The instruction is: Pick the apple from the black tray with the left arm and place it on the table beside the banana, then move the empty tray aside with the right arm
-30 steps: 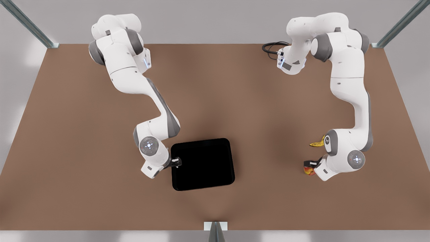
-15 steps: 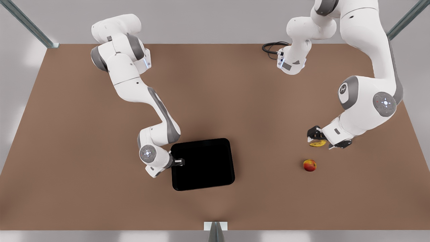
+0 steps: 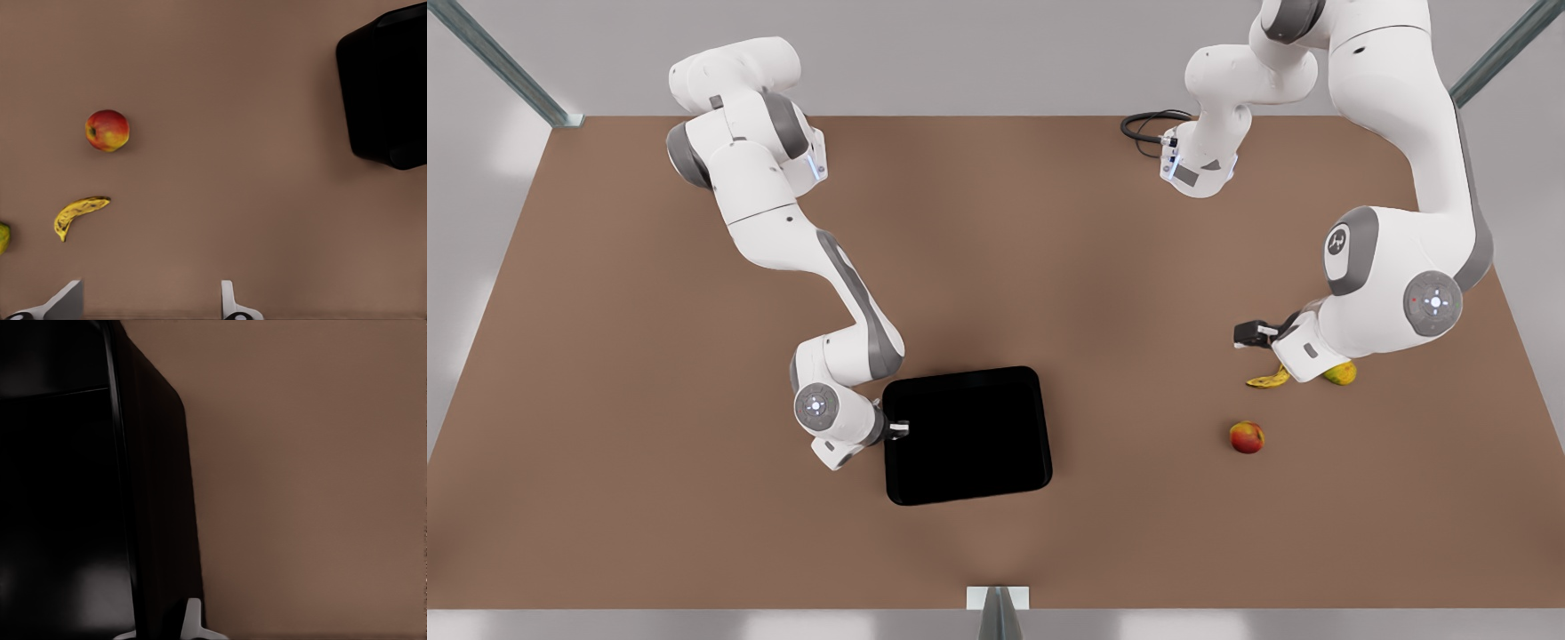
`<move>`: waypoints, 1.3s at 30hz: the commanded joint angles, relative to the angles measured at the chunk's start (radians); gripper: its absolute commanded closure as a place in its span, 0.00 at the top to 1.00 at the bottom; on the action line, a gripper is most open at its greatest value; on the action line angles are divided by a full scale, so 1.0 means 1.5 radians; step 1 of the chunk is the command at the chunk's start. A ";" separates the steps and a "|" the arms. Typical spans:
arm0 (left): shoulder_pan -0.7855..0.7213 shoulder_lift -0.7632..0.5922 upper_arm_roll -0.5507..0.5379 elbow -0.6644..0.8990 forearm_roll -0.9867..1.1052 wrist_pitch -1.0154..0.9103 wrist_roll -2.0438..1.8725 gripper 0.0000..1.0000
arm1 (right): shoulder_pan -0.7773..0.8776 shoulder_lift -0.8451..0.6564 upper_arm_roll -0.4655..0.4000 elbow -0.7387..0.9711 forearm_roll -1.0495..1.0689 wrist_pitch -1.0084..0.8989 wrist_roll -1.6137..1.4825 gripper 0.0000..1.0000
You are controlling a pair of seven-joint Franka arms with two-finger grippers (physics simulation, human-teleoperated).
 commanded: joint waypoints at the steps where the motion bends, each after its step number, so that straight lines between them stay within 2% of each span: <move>1: 0.000 -0.001 0.000 0.000 0.001 -0.015 -0.085 1.00 | 0.000 -0.001 0.000 0.000 0.000 -0.002 -0.004 0.26; 11: 0.000 0.000 0.000 0.002 0.002 -0.014 -0.085 1.00 | -0.004 -0.063 -0.003 0.006 -0.002 -0.107 -0.015 0.22; 16: 0.001 0.002 0.000 0.009 0.000 -0.012 -0.081 1.00 | -0.067 -0.160 -0.013 0.004 -0.043 -0.264 -0.138 0.21; 18: 0.001 0.002 0.000 0.009 0.000 -0.011 -0.081 1.00 | -0.081 -0.187 -0.049 0.004 -0.052 -0.298 -0.220 0.21; 21: 0.001 0.003 0.000 0.009 0.000 -0.010 -0.082 1.00 | -0.092 -0.193 -0.107 0.006 -0.052 -0.303 -0.340 0.21; 24: 0.000 0.003 0.000 0.009 0.000 -0.010 -0.085 1.00 | -0.096 -0.194 -0.190 0.009 -0.052 -0.303 -0.459 0.21; 31: 0.000 0.004 0.000 0.003 0.004 -0.015 -0.085 1.00 | -0.189 -0.187 -0.181 0.020 -0.049 -0.301 -0.577 0.21; 39: 0.001 0.008 0.000 0.016 0.002 -0.012 -0.086 1.00 | -0.225 -0.098 -0.176 0.020 -0.046 -0.244 -0.590 0.21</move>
